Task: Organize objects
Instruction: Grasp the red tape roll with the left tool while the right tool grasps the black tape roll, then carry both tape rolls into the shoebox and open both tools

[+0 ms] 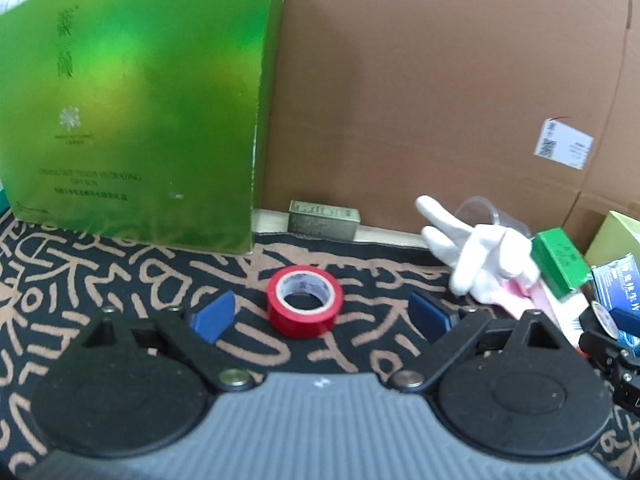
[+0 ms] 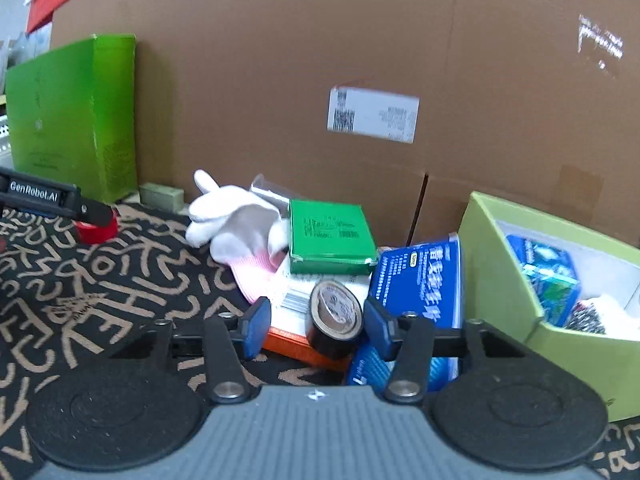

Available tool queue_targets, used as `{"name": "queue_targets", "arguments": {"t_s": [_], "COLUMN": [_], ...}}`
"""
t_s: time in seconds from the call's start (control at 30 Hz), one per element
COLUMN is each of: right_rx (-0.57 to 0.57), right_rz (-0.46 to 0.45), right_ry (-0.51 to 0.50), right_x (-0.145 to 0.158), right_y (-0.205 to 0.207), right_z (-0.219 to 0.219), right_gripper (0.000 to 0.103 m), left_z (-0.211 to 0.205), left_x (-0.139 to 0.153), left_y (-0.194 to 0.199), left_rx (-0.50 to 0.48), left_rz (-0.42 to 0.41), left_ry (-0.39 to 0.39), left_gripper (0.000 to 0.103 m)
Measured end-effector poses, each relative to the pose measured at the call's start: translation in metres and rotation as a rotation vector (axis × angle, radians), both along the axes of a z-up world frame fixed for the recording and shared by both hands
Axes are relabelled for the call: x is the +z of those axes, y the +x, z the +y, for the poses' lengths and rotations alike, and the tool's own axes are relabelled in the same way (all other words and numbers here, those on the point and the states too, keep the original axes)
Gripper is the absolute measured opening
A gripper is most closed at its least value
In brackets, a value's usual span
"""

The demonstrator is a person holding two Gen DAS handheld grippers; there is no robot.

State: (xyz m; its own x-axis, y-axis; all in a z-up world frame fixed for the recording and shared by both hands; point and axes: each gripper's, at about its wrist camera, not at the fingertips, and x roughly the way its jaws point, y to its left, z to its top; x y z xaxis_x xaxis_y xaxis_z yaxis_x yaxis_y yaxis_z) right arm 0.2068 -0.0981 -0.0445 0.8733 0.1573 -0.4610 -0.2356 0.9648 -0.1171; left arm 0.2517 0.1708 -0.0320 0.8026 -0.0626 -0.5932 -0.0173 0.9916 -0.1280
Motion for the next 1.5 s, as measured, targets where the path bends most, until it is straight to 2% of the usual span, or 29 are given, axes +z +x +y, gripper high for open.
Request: {"name": "queue_targets", "arguments": {"t_s": [0.03, 0.07, 0.2, 0.27, 0.33, 0.43, 0.53, 0.7, 0.83, 0.93, 1.1, 1.2, 1.5], "right_rx": [0.008, 0.014, 0.044, 0.057, 0.076, 0.1, 0.107, 0.103, 0.05, 0.027, 0.014, 0.02, 0.021], "right_rz": [0.004, 0.004, 0.011, 0.024, 0.035, 0.051, 0.062, 0.097, 0.095, 0.107, 0.124, 0.121, 0.148], "right_ry": [0.004, 0.008, 0.015, 0.042, 0.069, 0.096, 0.104, 0.12, 0.074, 0.085, 0.113, 0.127, 0.161], "right_x": [-0.001, 0.0, 0.002, 0.004, 0.006, 0.009, 0.011, 0.009, 0.002, -0.005, -0.01, -0.01, -0.013], "right_y": [0.0, -0.002, -0.011, -0.018, -0.026, -0.041, -0.06, -0.091, -0.115, -0.12, -0.121, -0.121, -0.118], "right_z": [0.001, 0.002, 0.004, 0.002, 0.001, -0.002, -0.009, -0.026, -0.038, -0.048, -0.056, -0.057, -0.059], "right_gripper": [0.037, 0.033, 0.033, 0.033, 0.033, 0.033, 0.033, 0.033, 0.033, 0.033, 0.034, 0.035, 0.035], "left_z": [0.001, 0.002, 0.003, 0.003, 0.004, 0.006, -0.002, -0.04, -0.077, -0.103, -0.125, -0.126, -0.134], "left_x": [-0.002, -0.004, -0.012, -0.013, -0.012, -0.01, -0.006, 0.001, 0.003, 0.003, 0.003, 0.005, 0.001], "left_y": [0.004, 0.008, 0.02, 0.02, 0.017, 0.009, -0.003, -0.049, -0.089, -0.106, -0.111, -0.112, -0.112], "left_rx": [-0.007, -0.012, -0.022, -0.018, -0.026, -0.072, -0.135, -0.312, -0.452, -0.512, -0.505, -0.483, -0.493], "left_rz": [0.01, 0.017, 0.052, 0.049, 0.052, 0.064, 0.072, 0.085, 0.084, 0.074, 0.06, 0.063, 0.087], "left_ry": [-0.003, -0.004, 0.007, 0.024, 0.032, -0.008, -0.006, -0.02, -0.015, -0.006, 0.059, 0.058, 0.094], "left_gripper": [0.086, 0.085, 0.063, 0.058, 0.047, 0.047, 0.047, 0.047, 0.047, 0.047, 0.051, 0.061, 0.058]}}
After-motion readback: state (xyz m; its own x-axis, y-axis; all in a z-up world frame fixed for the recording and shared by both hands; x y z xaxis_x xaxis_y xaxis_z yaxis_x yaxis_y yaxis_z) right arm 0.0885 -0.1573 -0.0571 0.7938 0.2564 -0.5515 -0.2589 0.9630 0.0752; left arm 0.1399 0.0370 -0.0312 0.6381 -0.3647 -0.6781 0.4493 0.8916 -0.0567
